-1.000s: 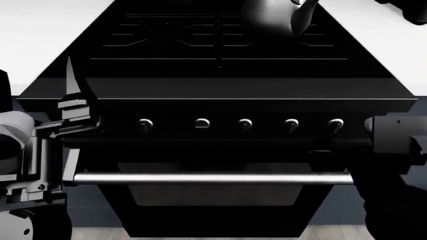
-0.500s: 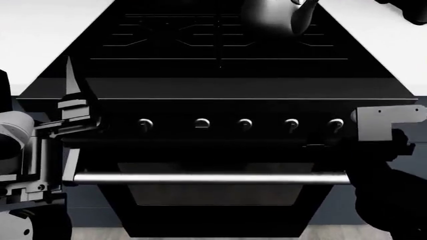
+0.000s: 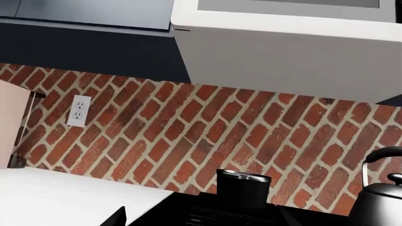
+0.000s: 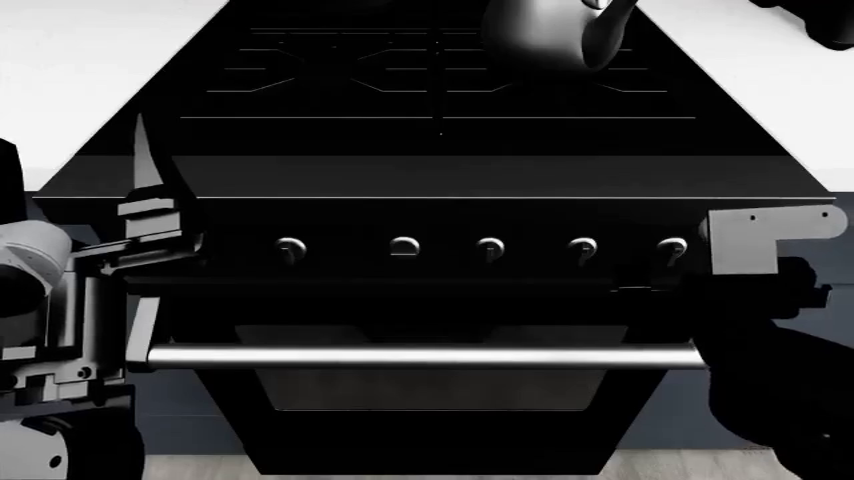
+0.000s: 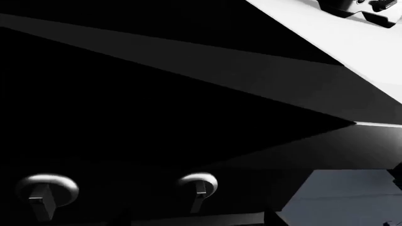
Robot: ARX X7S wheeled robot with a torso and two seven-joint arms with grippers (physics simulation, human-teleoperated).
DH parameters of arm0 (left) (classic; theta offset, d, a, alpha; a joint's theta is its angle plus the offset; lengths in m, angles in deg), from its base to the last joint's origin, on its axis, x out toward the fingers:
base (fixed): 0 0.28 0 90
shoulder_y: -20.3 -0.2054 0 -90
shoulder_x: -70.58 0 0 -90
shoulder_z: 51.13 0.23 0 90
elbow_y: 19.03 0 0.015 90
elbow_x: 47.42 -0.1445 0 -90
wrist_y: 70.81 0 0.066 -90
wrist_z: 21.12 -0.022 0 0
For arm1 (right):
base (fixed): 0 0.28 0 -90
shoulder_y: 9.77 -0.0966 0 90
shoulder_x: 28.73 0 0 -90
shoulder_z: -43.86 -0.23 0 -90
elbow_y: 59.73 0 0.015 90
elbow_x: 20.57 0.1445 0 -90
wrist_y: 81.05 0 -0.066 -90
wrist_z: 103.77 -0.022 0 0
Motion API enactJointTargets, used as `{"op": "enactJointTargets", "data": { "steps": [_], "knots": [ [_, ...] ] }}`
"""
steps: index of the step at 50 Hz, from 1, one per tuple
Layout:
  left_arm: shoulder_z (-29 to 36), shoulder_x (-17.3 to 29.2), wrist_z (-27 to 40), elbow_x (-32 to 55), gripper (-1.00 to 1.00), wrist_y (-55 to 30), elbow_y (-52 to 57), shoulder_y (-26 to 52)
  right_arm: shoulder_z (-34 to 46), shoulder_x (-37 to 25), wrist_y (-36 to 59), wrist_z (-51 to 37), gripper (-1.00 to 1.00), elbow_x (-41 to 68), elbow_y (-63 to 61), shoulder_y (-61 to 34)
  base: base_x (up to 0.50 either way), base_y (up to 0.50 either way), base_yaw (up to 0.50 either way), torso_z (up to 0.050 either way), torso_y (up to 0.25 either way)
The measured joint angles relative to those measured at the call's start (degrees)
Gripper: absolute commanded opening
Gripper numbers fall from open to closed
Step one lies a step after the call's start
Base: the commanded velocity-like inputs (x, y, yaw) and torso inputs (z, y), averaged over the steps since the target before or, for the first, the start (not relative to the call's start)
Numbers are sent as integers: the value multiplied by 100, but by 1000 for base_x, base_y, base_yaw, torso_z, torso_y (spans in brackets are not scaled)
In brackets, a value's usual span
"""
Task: Pick the kettle from the counter and place it on a stove burner. Then turn the burner on.
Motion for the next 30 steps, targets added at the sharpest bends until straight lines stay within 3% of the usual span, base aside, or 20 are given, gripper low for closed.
{"op": "enactJointTargets", "data": {
  "steps": [30],
  "knots": [
    [80, 38, 42, -31, 100, 49, -43, 2, 96, 357, -387, 417, 100, -410, 989, -93, 0, 0, 0, 0, 0]
  ]
}}
